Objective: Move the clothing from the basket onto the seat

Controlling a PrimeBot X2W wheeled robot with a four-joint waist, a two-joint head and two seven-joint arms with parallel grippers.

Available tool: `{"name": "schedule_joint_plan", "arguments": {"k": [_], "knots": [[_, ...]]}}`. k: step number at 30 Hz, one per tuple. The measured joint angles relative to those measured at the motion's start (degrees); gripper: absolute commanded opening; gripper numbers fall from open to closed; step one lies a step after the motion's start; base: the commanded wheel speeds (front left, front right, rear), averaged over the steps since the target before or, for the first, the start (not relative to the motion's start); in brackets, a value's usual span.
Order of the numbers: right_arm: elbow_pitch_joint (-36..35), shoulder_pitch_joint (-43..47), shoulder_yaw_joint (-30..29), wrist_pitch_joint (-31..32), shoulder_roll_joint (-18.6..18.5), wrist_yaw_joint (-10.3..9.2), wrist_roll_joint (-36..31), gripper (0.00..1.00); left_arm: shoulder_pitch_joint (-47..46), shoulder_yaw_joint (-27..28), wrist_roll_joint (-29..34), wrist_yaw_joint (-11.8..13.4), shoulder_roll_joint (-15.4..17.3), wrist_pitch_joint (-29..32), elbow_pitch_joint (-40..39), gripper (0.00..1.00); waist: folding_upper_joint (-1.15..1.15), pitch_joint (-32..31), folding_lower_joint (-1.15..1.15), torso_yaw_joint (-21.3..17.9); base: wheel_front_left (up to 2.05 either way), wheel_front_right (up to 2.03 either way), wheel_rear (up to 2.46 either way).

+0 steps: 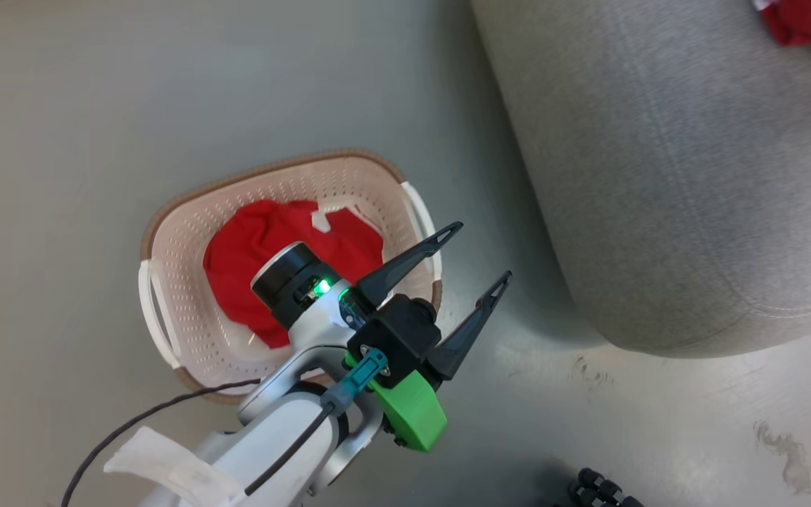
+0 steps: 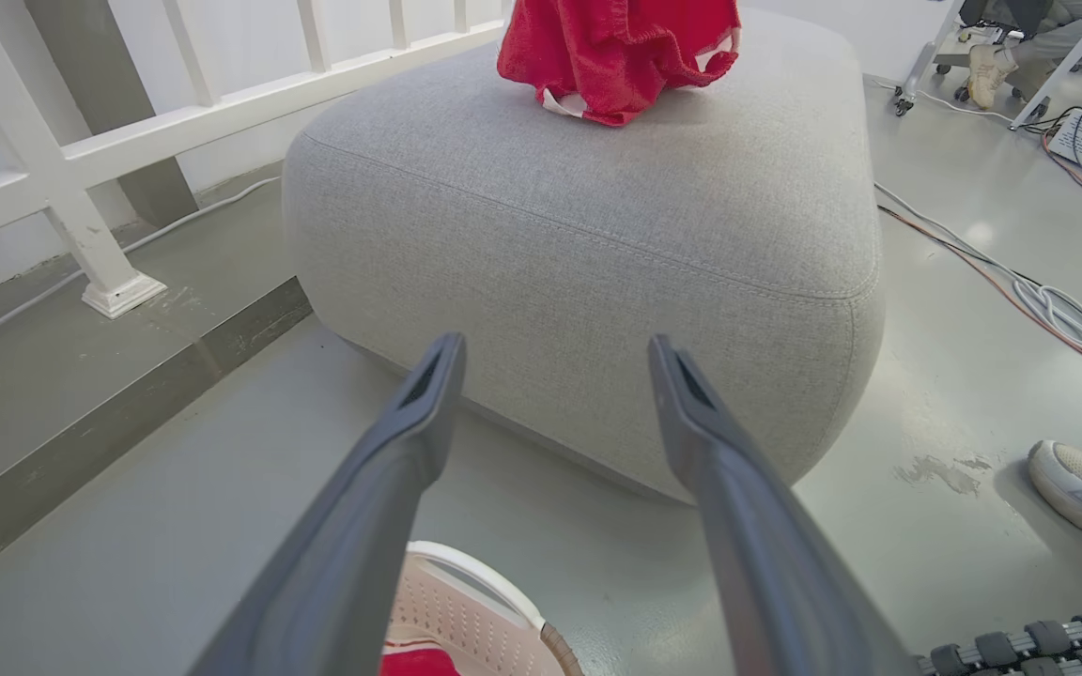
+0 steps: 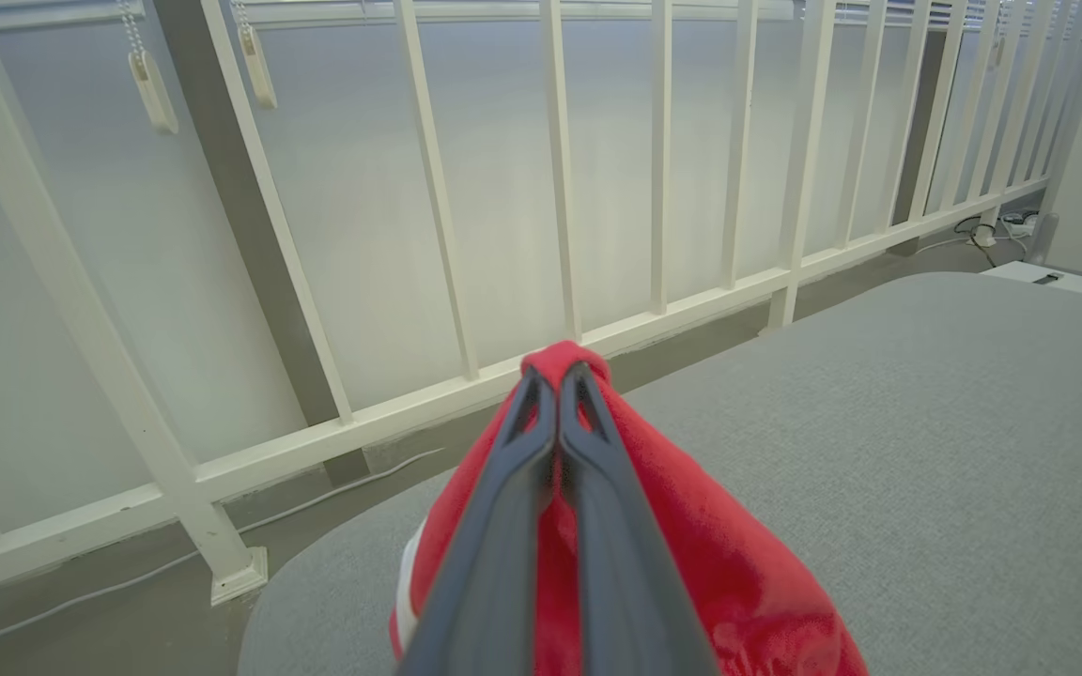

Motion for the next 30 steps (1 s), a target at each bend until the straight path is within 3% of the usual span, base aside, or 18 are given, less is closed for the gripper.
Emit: {"name": "schedule_joint_plan", "arguments": {"k": [10, 15, 16, 17, 30], "knots": [[8.99, 0.28, 0.15, -0.22, 4.95, 0.77, 2.23, 0.0, -1.09, 0.41, 0.92, -0.02, 1.07, -0.13, 0.7, 1.0, 0.0, 4.23, 0.0, 1.77, 0.0, 0.0, 0.0], [10.87, 0.27, 0.08, -1.11, 5.33, 1.55, 2.47, 0.0, -1.16, 0.57, 0.91, -0.07, 1.09, -0.71, 1.27, 1.0, 0.0, 4.36, 0.0, 1.67, 0.0, 0.0, 0.0], [11.21, 0.27, 0.12, -1.11, 5.33, 1.67, 2.43, 0.45, -1.17, 0.62, 0.91, -0.08, 1.11, -0.9, 1.44, 1.0, 0.0, 4.23, 0.0, 1.62, 0.0, 0.0, 0.0], [11.49, 0.26, 0.14, -1.19, 5.31, 1.69, 2.38, 1.0, -1.19, 0.64, 0.91, -0.08, 1.12, -1.19, 1.58, 1.0, 0.0, 4.08, 0.0, 1.58, 0.0, 0.0, 0.0], [14.07, 2.6, 1.25, -2.29, 5.48, 4.05, 0.56, 1.0, -1.26, 0.19, -0.34, -0.54, 0.29, -4.3, 4.91, 1.0, 0.0, 0.38, 0.0, 1.9, 0.0, 0.0, 0.0]]}}
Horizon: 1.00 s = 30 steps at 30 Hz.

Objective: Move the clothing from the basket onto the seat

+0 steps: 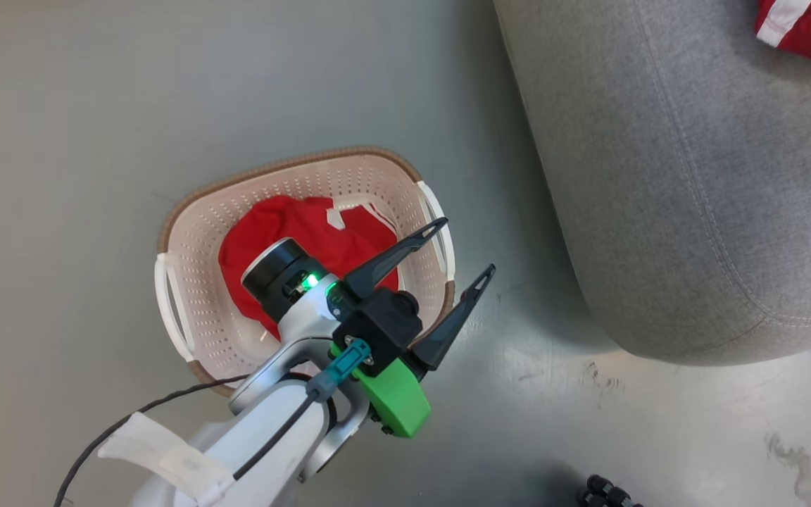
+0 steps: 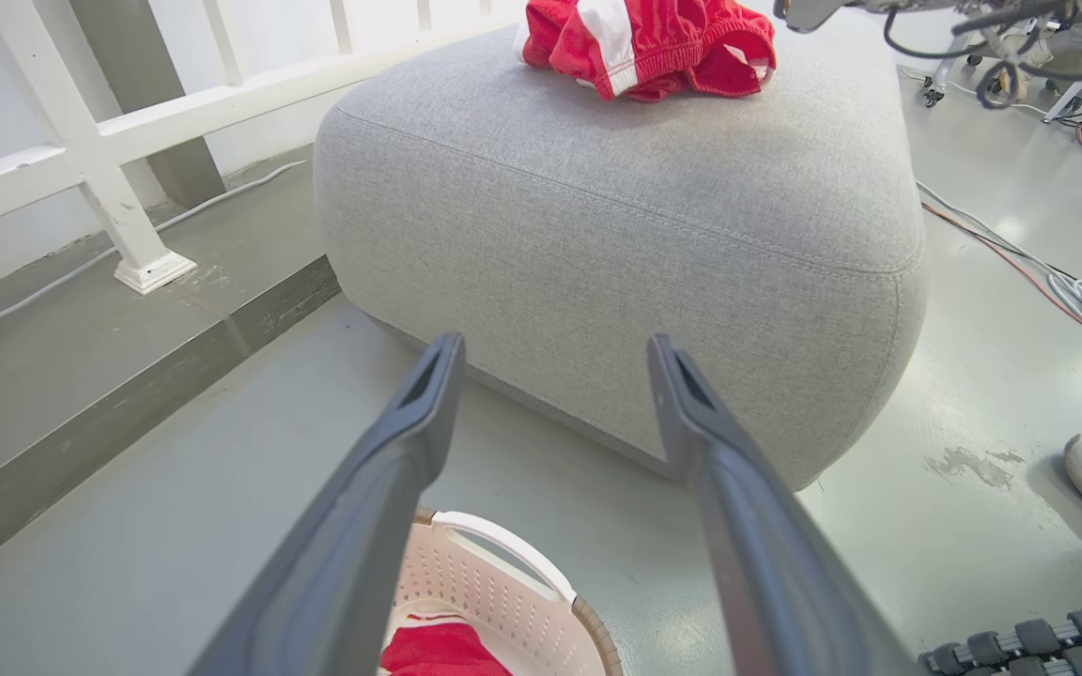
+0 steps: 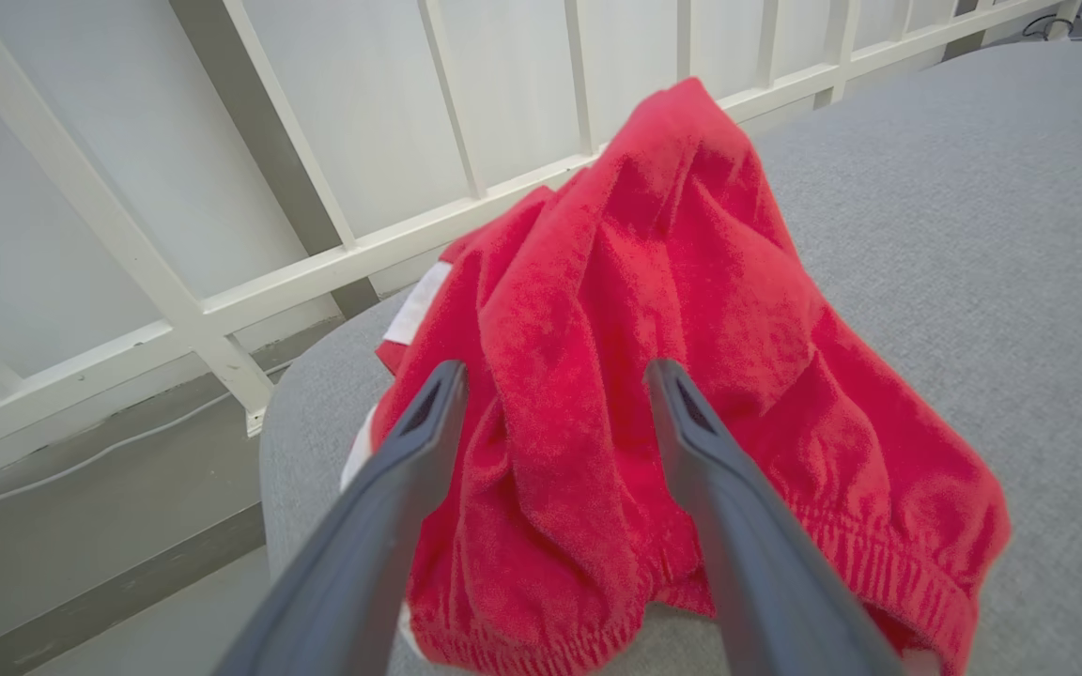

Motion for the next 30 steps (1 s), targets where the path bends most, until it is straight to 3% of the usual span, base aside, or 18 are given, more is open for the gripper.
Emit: {"name": "schedule_joint_plan", "arguments": {"k": [5, 12, 30], "knots": [[0.44, 4.08, 0.66, 0.0, 1.41, 0.59, -1.36, 1.0, 0.22, 0.35, -0.98, 0.02, -0.2, -1.48, 1.8, 1.0, 0.0, -2.23, 0.0, 0.39, 0.0, 0.0, 0.0], [-4.58, 8.23, 1.27, -0.07, 2.3, 1.52, -3.6, 1.0, 2.57, 2.04, -2.11, 0.87, -0.65, -3.49, 3.97, 1.0, 0.0, -5.89, 0.0, 0.72, 0.0, 0.0, 0.0], [-20.12, 20.91, 7.58, -0.08, 8.47, 2.54, -10.35, 1.0, 9.51, 11.14, -8.0, 8.69, -1.33, -8.28, 7.86, 1.0, 0.0, -15.58, 0.0, 3.43, 0.0, 0.0, 0.0]]}}
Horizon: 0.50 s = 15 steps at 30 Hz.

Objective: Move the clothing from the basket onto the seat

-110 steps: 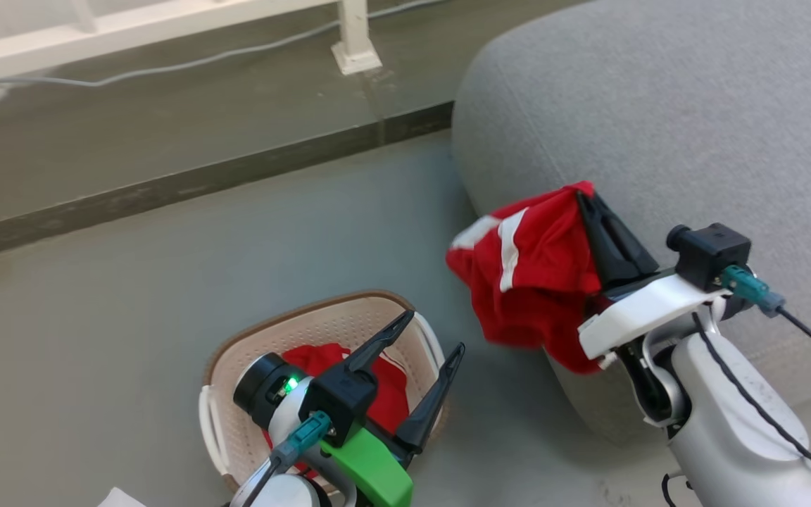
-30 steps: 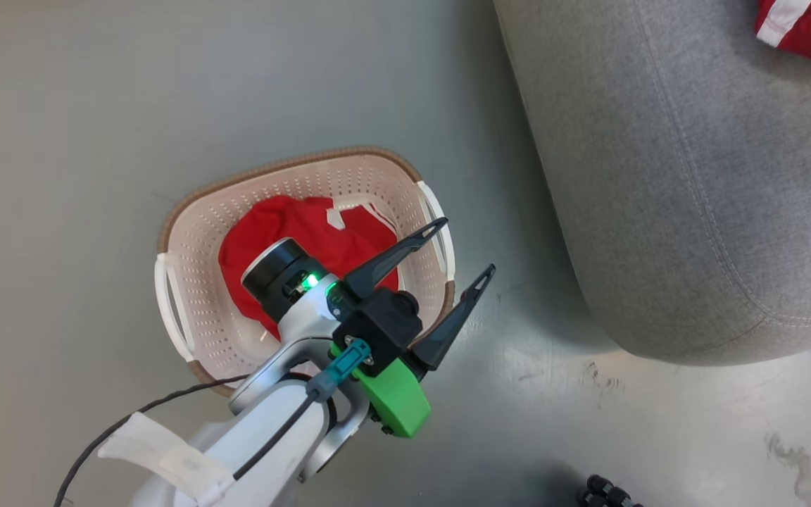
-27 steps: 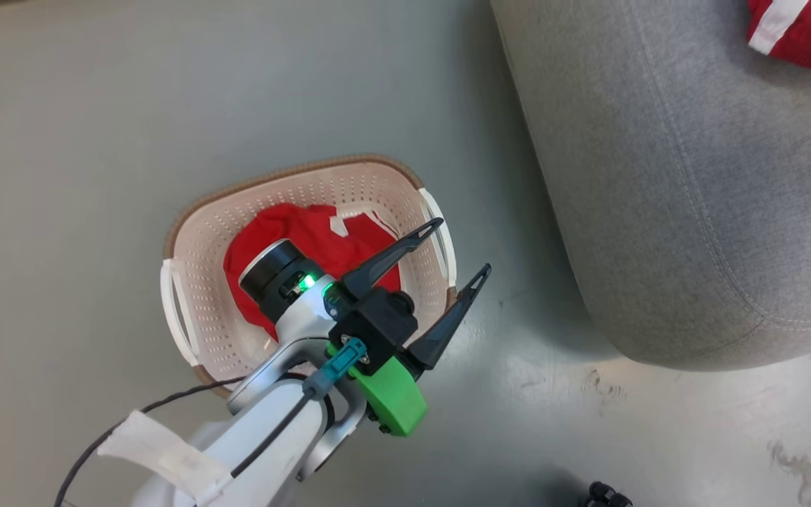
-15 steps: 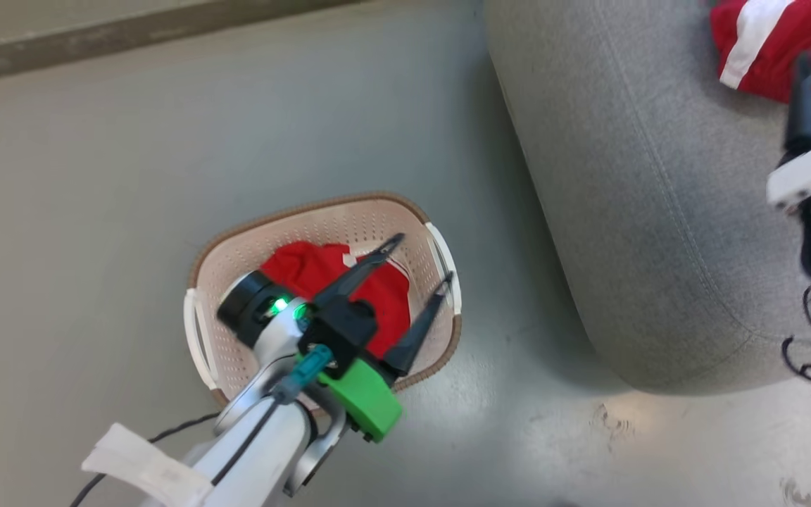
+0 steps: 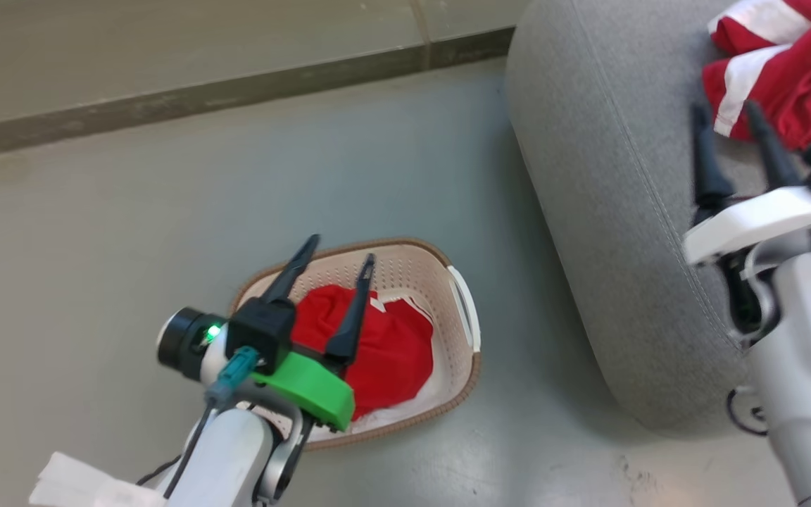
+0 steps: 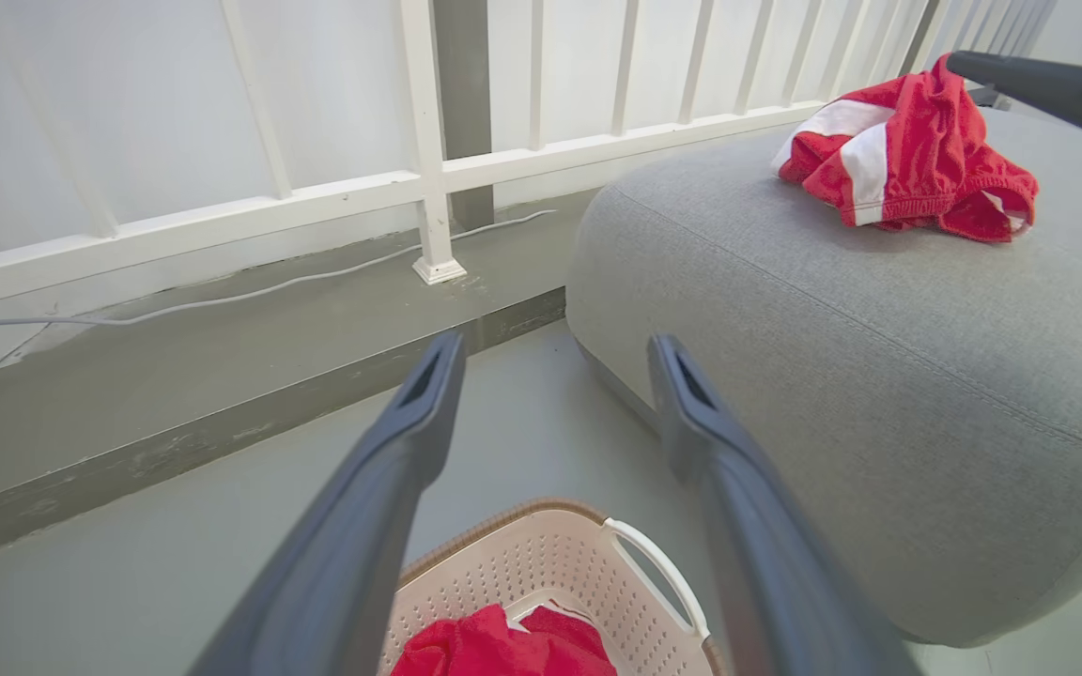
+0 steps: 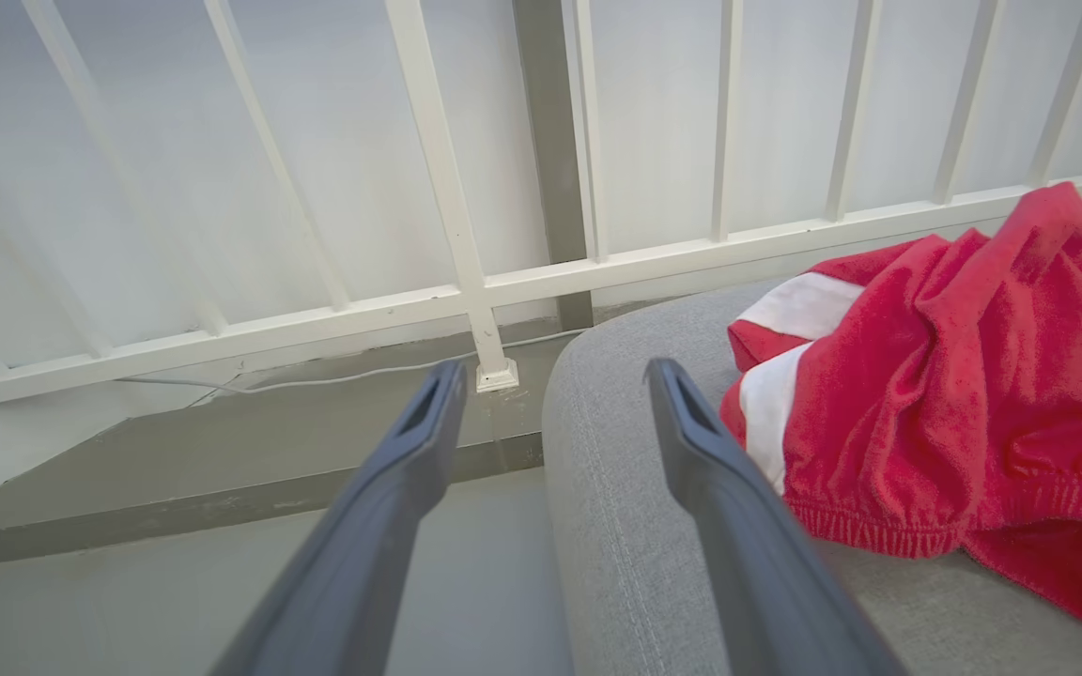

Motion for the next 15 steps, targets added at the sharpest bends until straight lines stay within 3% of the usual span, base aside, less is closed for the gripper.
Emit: {"name": "schedule_joint_plan", "arguments": {"k": [15], "knots": [[-8.21, 9.87, 5.6, 0.0, 4.2, 0.41, -4.14, 1.0, 6.13, 7.28, -2.2, 2.45, 0.34, -1.65, 2.22, 1.0, 0.0, -7.3, 0.0, 3.79, 0.0, 0.0, 0.0]]}}
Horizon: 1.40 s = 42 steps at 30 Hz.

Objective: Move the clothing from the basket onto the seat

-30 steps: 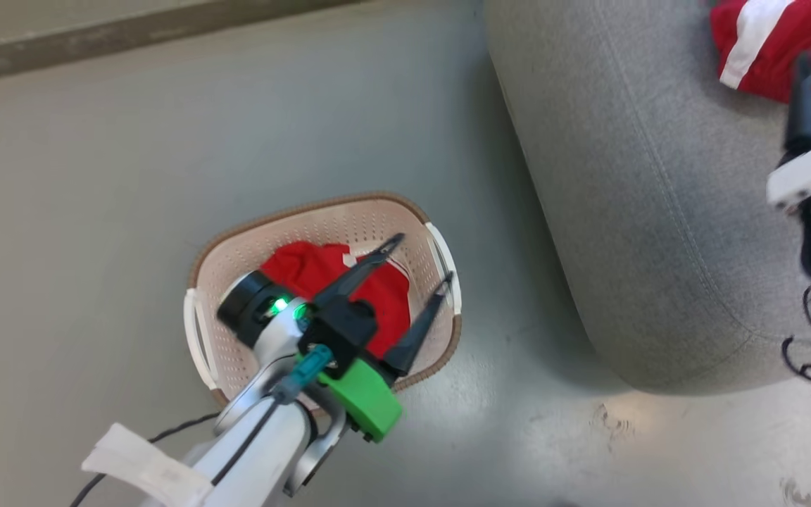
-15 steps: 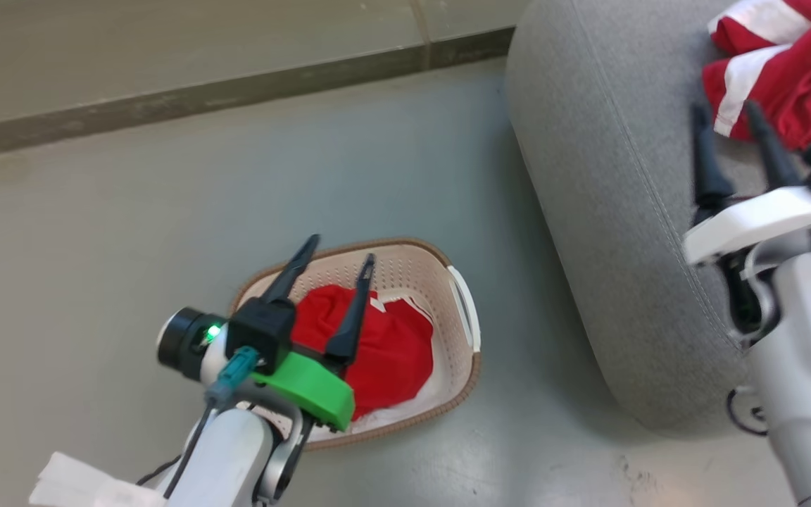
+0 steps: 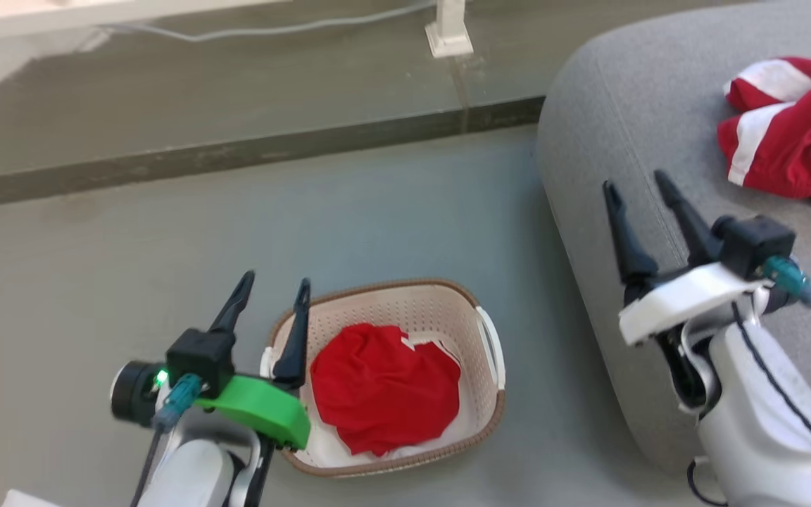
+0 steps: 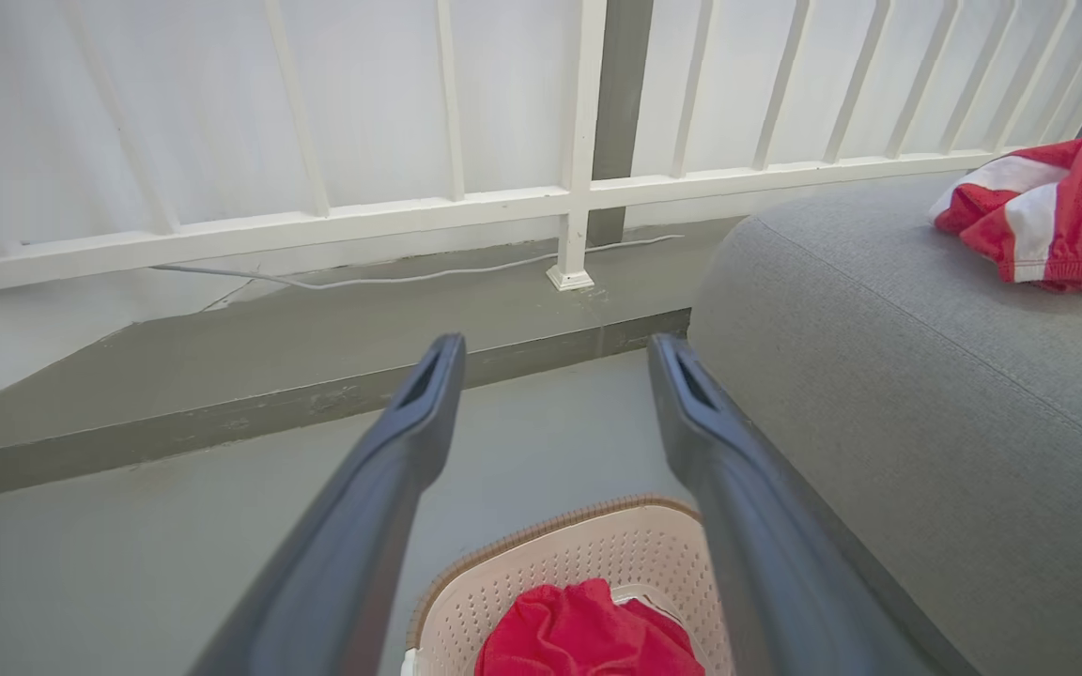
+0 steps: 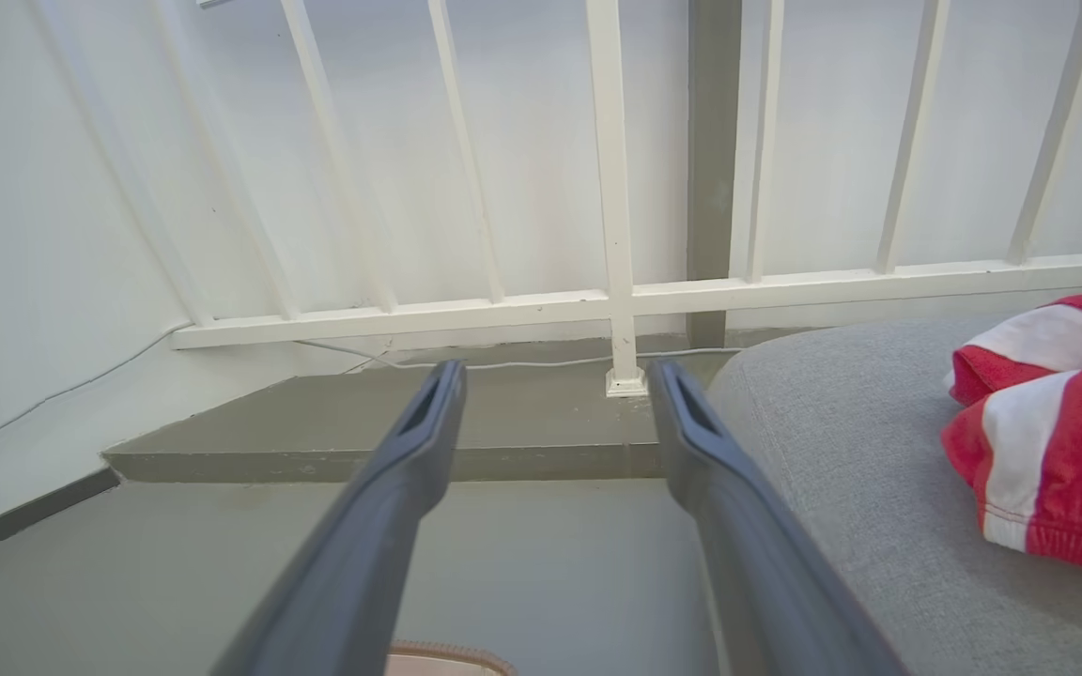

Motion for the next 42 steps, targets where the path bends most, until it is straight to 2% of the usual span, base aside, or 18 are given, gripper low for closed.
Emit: {"name": "schedule_joint_plan", "arguments": {"k": [5, 16, 25, 42], "knots": [[-0.59, 3.15, 0.66, 0.0, 0.19, -0.1, -0.48, 1.0, 2.31, 1.9, -1.07, 0.49, 0.2, -0.08, 0.43, 1.0, 0.0, -2.18, 0.0, 0.9, 0.0, 0.0, 0.0], [-2.4, 9.13, 0.47, 0.0, 0.18, -2.54, -0.88, 1.0, 6.25, 3.88, -1.35, 0.58, 0.26, -0.51, 0.29, 1.0, 0.0, -5.48, 0.0, 1.85, 0.0, 0.0, 0.0], [-4.66, 11.84, 0.31, 0.19, 0.21, -3.54, -0.83, 1.0, 8.59, 5.86, -1.45, 1.08, 0.3, -0.51, -0.46, 1.0, 0.0, -5.86, 0.0, 1.61, 0.0, 0.0, 0.0], [-8.62, 13.08, 0.37, 1.44, 0.19, -4.16, -0.83, 1.0, 9.31, 7.15, -1.15, 1.27, 0.13, -0.52, -1.77, 1.0, 0.0, -5.38, 0.0, 1.41, 0.0, 0.0, 0.0]]}}
